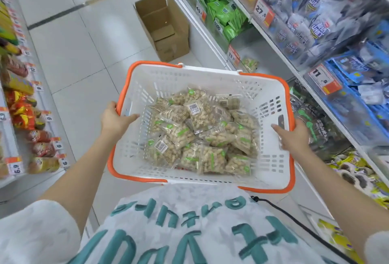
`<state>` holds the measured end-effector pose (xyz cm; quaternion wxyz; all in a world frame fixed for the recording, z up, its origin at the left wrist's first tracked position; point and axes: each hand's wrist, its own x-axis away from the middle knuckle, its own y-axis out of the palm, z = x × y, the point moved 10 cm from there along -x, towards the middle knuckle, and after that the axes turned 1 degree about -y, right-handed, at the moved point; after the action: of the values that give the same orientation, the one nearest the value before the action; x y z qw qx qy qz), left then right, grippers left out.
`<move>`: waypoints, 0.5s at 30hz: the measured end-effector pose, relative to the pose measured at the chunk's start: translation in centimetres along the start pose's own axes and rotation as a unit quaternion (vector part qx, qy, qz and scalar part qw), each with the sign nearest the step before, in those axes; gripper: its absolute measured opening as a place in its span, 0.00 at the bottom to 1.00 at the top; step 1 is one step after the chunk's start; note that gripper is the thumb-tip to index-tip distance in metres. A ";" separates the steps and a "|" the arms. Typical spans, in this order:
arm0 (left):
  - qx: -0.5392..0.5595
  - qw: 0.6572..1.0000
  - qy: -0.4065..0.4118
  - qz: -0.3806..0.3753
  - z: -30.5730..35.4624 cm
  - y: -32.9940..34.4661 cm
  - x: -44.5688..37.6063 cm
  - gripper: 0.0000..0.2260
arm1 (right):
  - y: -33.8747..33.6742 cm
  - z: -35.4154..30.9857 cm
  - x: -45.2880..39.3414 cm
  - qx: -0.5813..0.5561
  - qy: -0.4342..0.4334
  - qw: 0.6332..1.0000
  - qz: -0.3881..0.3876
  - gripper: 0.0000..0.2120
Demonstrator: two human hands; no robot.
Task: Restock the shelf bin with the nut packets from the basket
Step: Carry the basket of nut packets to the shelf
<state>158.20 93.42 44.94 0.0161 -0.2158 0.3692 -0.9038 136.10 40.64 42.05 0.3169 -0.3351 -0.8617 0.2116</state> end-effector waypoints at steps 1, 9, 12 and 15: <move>-0.008 1.000 0.011 -0.005 1.2 0.2 -1.5 0.21 | 0.3 -0.1 -0.4 -0.013 0.007 1.000 0.006 0.20; -0.076 0.993 0.072 -0.051 11.3 4.8 -11.4 0.21 | 0.8 -1.0 -4.7 -0.083 0.066 0.992 0.068 0.16; -0.100 0.989 0.091 -0.065 15.2 7.8 -14.0 0.21 | 0.5 -0.9 -6.8 -0.095 0.087 0.987 0.094 0.14; -0.120 0.984 0.105 -0.084 18.9 10.6 -15.7 0.20 | -0.1 0.1 -8.8 -0.091 0.126 0.981 0.118 0.15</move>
<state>178.67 76.16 43.86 -0.1252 -0.1499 0.4549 -0.8689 141.00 34.28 38.50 0.3638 -0.4857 -0.7850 0.1245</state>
